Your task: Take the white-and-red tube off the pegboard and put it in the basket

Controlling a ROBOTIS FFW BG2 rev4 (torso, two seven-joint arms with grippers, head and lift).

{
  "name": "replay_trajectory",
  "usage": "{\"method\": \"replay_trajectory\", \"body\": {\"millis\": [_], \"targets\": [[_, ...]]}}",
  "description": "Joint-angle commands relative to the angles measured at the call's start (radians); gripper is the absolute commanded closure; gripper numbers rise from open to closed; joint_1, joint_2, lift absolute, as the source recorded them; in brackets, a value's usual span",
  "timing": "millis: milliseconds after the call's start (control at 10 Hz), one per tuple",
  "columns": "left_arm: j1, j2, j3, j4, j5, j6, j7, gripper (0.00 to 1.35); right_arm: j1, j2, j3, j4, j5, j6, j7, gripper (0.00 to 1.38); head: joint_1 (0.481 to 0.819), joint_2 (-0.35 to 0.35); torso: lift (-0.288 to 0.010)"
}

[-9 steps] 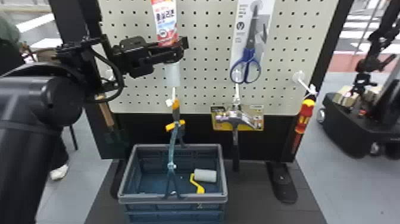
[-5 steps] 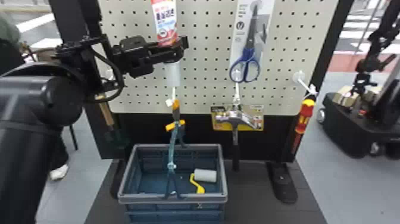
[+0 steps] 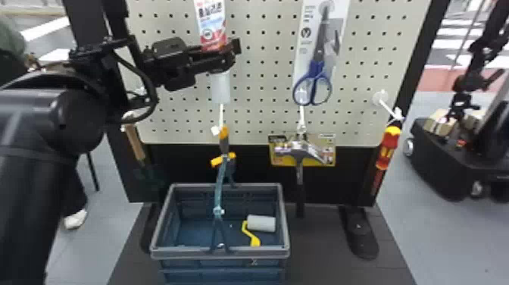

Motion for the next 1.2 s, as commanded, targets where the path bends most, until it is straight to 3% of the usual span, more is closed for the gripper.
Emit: {"method": "replay_trajectory", "body": {"millis": [0, 500, 800, 1100], "targets": [[-0.011, 0.0, -0.002, -0.011, -0.005, 0.0, 0.0, 1.07, 0.0, 0.0, 0.0, 0.004, 0.002, 0.002, 0.0, 0.31, 0.549, 0.0, -0.1], [0.06, 0.003, 0.041, -0.057, -0.031, -0.002, 0.017, 1.07, 0.0, -0.003, 0.0, 0.007, 0.002, 0.002, 0.0, 0.31, 0.549, 0.0, -0.1], [0.161, -0.014, 0.113, -0.072, -0.026, -0.017, 0.025, 1.07, 0.0, -0.003, 0.0, 0.007, 0.002, 0.002, 0.0, 0.31, 0.549, 0.0, -0.1], [0.309, -0.047, 0.204, -0.07, -0.006, -0.046, 0.061, 1.07, 0.0, 0.0, 0.002, 0.012, 0.005, 0.003, 0.0, 0.31, 0.549, 0.0, -0.1]]}}
